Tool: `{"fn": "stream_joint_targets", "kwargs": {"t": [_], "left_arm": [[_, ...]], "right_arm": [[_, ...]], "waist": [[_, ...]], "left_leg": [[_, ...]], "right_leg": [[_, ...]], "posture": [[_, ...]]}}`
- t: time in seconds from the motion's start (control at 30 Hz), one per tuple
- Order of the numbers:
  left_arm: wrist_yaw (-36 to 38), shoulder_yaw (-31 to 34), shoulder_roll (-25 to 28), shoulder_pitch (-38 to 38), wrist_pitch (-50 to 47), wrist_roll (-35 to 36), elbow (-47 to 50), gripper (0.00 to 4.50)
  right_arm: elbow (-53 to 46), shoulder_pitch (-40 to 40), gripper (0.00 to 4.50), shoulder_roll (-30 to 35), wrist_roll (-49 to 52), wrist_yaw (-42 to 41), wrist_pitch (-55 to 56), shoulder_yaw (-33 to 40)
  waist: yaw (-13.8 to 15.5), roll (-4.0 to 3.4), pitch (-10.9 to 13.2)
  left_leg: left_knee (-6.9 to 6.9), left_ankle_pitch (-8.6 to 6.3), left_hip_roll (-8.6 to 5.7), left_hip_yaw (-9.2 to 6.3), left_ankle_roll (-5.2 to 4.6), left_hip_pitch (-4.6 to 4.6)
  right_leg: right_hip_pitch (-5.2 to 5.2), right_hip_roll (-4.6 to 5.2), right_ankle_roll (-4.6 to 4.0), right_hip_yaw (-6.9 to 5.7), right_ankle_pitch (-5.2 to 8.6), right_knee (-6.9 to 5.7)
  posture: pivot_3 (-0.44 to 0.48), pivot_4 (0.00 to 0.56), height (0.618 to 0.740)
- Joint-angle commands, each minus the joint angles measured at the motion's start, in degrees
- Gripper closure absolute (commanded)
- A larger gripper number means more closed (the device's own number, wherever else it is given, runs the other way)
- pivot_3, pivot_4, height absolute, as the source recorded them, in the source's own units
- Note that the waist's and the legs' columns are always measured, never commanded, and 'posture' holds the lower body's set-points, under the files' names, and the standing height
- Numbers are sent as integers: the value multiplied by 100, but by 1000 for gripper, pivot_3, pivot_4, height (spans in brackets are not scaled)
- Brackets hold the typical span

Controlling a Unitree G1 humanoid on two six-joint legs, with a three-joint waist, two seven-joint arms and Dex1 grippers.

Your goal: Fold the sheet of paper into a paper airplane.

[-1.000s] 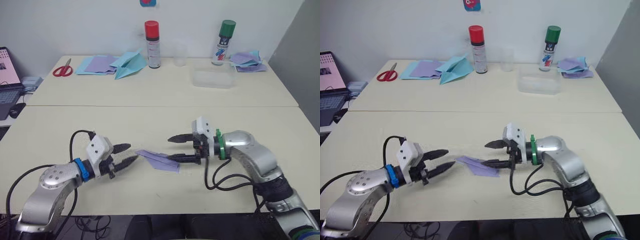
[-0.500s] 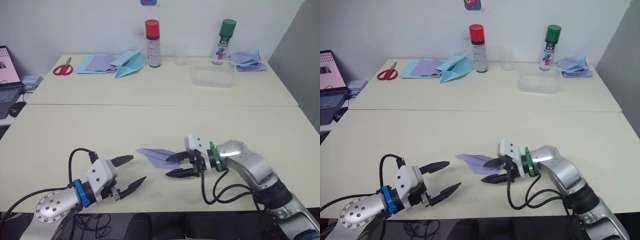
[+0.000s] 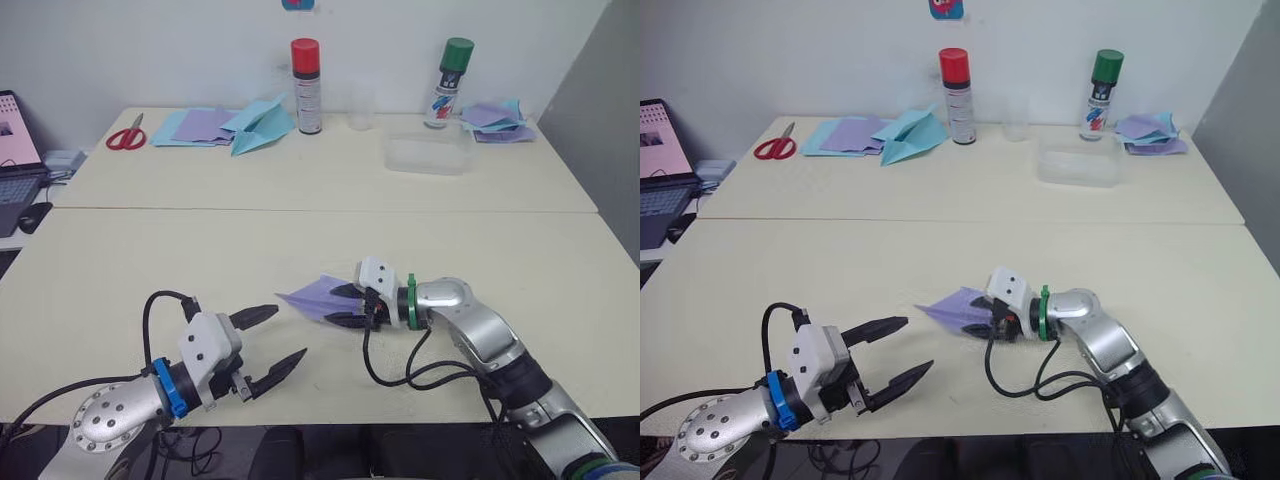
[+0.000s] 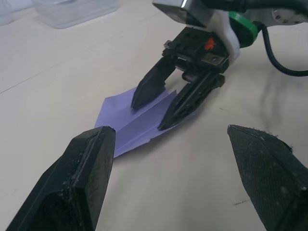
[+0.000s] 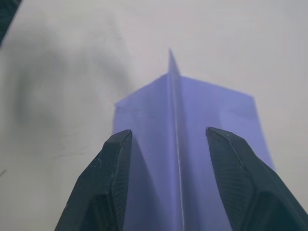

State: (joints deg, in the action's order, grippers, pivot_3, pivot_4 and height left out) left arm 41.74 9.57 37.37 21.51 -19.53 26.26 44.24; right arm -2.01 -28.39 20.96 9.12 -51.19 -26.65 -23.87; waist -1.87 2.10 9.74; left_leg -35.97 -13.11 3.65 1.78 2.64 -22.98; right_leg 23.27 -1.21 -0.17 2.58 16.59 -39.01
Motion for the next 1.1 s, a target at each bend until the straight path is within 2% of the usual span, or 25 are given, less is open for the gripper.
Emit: {"fn": "stream_joint_targets", "kwargs": {"t": [0.03, 0.13, 0.2, 0.27, 0.4, 0.43, 0.67, 0.83, 0.87, 1.1], "left_arm": [[-93, 116, 10, -80, -40, 114, 206, 405], [-128, 101, 3, -98, -56, 123, 209, 405], [-144, 109, -1, -95, -46, 126, 202, 405], [-138, 130, -19, -70, -11, 110, 168, 405], [-164, 199, -69, -16, 18, 121, 126, 405], [-159, 207, -75, 1, 27, 117, 125, 405], [-186, 275, -154, 103, 21, 108, 176, 405], [-396, 505, -197, -124, -218, 414, 227, 405], [-378, 535, -186, -117, -247, 501, 254, 53], [-370, 646, -148, -9, -326, 706, 348, 25]], "right_arm": [[97, -135, 1958, -112, -121, 136, 41, 42], [202, -153, 1958, -117, -242, 121, 87, 3], [232, -149, 2344, -105, -286, 58, 157, -31], [218, -124, 2885, -76, -344, -34, 244, -81], [206, -66, 4328, -43, -464, -131, 385, -183], [214, -57, 4474, -51, -465, -134, 391, -184], [298, -11, 4474, -138, -446, -34, 438, -51], [296, 45, 4474, -172, -419, 93, 410, 64], [278, 60, 4500, -170, -415, 91, 398, 67], [215, 108, 4500, -145, -420, 55, 382, 66]], "waist": [[0, 0, 0], [0, 0, 0], [1, 0, 0], [1, 0, 0], [0, 0, 0], [0, 0, 0], [1, 0, 0], [1, 0, -1], [1, 0, -1], [1, 1, -1]], "left_leg": [[0, 0, 0, 0, 0, 0], [0, 0, 0, 0, 0, 0], [-1, 0, 0, 1, 0, 0], [-1, 0, 0, 1, 0, 0], [-1, 0, 1, 0, 0, 1], [-1, 0, 1, 0, 0, 1], [-4, 0, 1, 0, 0, 1], [-7, 0, 1, -3, 0, 1], [-8, 0, 1, -3, 0, 1], [-8, 0, 1, -2, 0, 2]], "right_leg": [[0, 0, 0, 0, 0, 0], [0, 0, 0, 0, 0, 0], [0, 0, 0, 2, 0, 0], [0, 0, -1, 2, 0, 0], [-1, -3, -1, 0, 0, -1], [-1, -3, -1, 1, 0, -1], [-2, -4, -1, 1, -1, -3], [-4, -4, -1, -1, -1, -5], [-4, -4, -1, -1, -1, -5], [-4, -4, -2, 0, -2, -6]], "posture": [[0, 150, 740], [0, 150, 740], [0, 150, 740], [0, 150, 740], [0, 150, 740], [0, 150, 740], [0, 150, 740], [0, 150, 740], [0, 150, 740], [0, 150, 740]]}}
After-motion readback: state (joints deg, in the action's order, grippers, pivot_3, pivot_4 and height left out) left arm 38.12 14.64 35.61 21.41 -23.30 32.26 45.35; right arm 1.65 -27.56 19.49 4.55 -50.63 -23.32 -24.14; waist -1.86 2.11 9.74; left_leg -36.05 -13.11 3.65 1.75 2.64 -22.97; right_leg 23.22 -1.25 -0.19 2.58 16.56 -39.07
